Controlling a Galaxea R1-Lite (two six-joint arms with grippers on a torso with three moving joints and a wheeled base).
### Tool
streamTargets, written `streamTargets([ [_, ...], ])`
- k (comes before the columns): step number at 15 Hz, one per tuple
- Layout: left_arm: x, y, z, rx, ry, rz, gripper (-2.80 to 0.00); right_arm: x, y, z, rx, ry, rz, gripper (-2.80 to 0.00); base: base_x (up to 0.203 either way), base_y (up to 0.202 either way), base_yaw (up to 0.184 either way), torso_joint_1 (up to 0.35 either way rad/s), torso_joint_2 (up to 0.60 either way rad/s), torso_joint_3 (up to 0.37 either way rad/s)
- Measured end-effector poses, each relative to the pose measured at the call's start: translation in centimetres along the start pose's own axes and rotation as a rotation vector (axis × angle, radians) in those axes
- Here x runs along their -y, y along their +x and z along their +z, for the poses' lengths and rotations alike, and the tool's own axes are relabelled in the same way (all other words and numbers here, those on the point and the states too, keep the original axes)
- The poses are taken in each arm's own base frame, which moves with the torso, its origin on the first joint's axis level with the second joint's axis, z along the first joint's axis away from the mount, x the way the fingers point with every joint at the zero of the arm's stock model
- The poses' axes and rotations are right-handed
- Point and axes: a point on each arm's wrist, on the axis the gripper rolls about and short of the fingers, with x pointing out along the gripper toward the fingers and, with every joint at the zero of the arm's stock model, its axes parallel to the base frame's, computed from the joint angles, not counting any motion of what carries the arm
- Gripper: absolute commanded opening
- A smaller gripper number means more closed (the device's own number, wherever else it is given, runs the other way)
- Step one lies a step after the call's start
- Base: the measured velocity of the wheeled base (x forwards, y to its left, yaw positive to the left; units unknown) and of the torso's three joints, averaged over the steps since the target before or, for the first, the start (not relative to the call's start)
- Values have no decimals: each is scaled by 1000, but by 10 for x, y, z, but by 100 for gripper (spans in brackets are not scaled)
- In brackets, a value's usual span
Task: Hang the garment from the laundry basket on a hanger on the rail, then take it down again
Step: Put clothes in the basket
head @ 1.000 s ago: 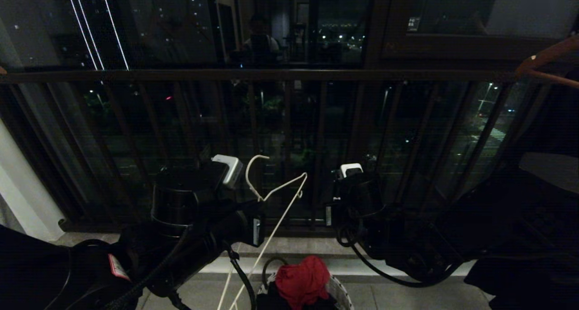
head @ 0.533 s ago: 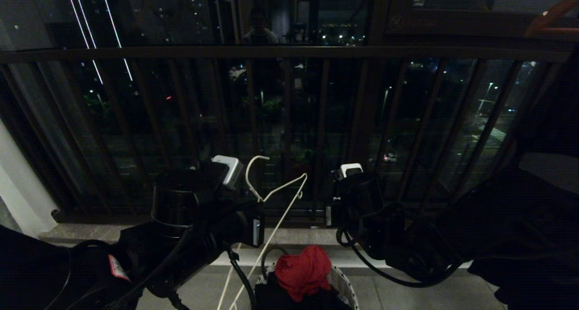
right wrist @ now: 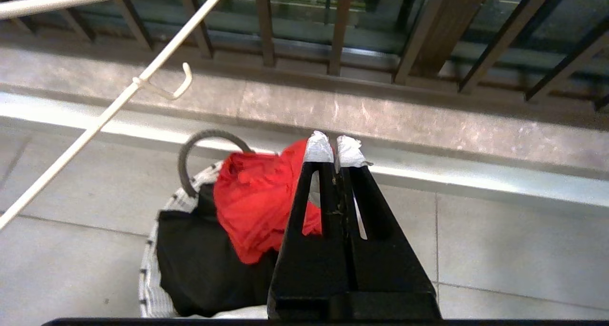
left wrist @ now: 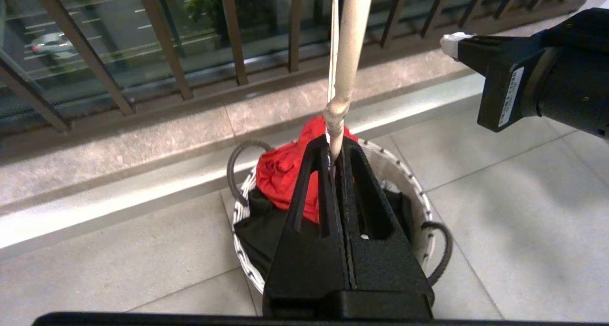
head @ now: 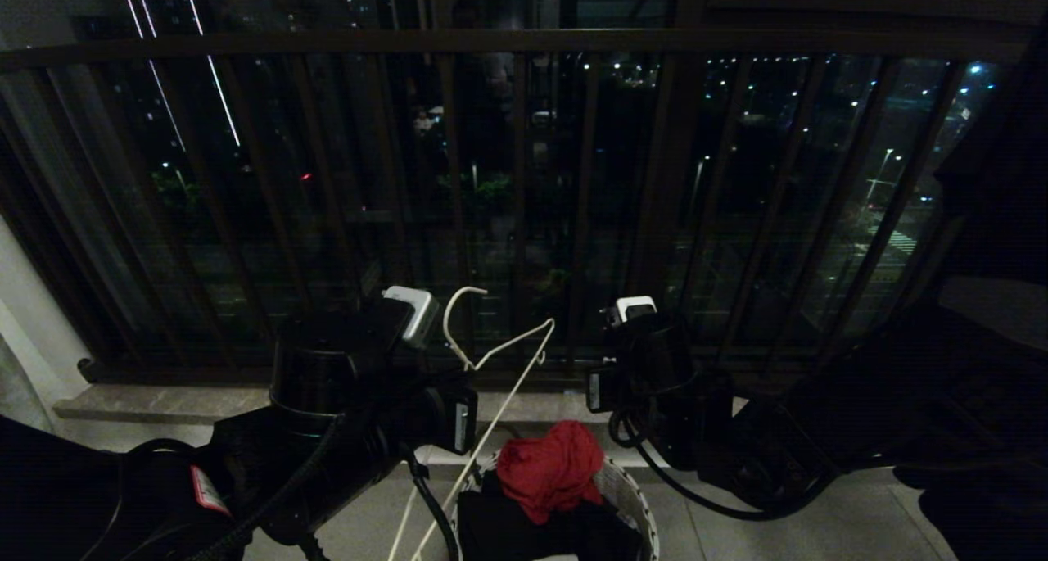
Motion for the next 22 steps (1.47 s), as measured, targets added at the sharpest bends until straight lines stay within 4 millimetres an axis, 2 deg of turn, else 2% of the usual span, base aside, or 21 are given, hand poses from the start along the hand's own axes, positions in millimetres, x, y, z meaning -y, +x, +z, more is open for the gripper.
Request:
streamTargets([
  [9, 0, 0, 0, -1, 0, 0, -280, -2, -1, -3, -9, -7, 4, -280, 0, 0, 0, -99, 445, 349],
  [16, -1, 0, 0, -4, 9, 2, -280, -1, -2, -5, -16, -10, 5, -280, 0, 0, 0, -6, 78, 68],
  [19, -1, -1, 0, -6, 37, 8, -280, -1, -19, -13, -45, -35, 29, -280, 0, 0, 0, 0, 0, 0],
  [22, -11, -1, 8, -10, 32, 46, -280, -20, -43, -29, -135, -88, 145, -280, 0, 0, 0, 0, 0, 0],
])
